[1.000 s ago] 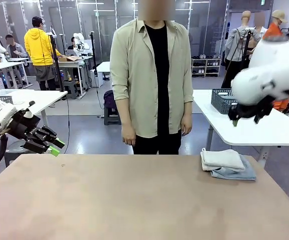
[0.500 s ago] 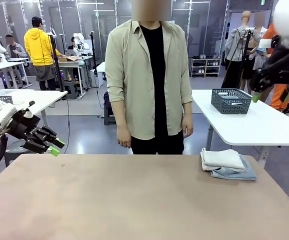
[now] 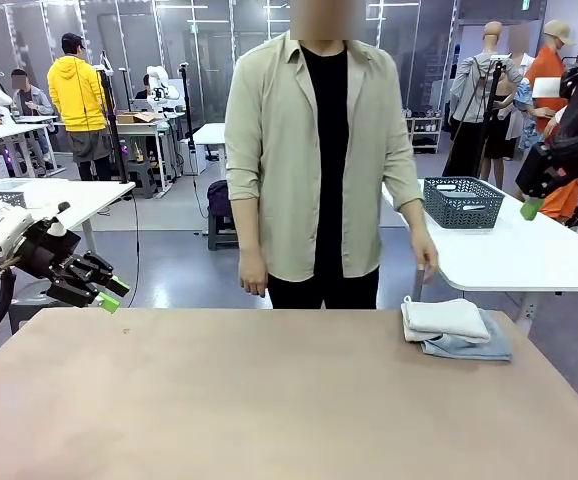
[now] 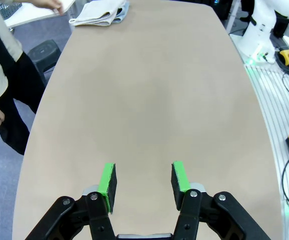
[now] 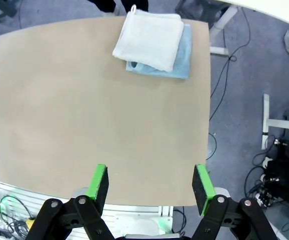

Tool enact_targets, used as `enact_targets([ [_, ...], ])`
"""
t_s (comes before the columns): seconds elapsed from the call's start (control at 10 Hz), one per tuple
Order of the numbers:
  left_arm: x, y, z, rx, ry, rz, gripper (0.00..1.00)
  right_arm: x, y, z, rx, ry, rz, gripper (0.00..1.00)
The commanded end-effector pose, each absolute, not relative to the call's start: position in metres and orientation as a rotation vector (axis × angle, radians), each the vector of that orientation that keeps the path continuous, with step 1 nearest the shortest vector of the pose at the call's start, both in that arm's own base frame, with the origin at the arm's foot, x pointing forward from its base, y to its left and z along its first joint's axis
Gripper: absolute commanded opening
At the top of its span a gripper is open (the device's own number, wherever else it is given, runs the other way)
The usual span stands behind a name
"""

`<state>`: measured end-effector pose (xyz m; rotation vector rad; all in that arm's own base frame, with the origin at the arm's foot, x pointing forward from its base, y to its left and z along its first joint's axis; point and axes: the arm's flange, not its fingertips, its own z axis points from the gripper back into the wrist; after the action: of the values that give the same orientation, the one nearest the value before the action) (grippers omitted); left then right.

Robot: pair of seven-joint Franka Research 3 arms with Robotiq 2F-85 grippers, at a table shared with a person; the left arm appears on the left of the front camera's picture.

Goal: Fold the towels and place them in the basket.
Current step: Stack the folded Towel with hook on the right side of the table.

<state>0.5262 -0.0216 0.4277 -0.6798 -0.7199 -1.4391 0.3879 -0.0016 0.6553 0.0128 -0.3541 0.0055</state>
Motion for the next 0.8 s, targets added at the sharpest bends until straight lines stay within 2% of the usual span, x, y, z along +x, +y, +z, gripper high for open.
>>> enact_targets([
  [0.0, 0.5245, -0.0217, 0.4287, -0.678, -0.723, -1.441, 0.57, 0.3915, -0.0026, 0.6634, 0.016, -0.355, -0.014, 0.84],
  [0.7, 0.5245, -0.0217, 0.4287, -0.678, -0.723, -1.441, 0.57, 0.3915, -0.0026, 0.6634, 0.016, -0.355, -0.014, 0.84],
])
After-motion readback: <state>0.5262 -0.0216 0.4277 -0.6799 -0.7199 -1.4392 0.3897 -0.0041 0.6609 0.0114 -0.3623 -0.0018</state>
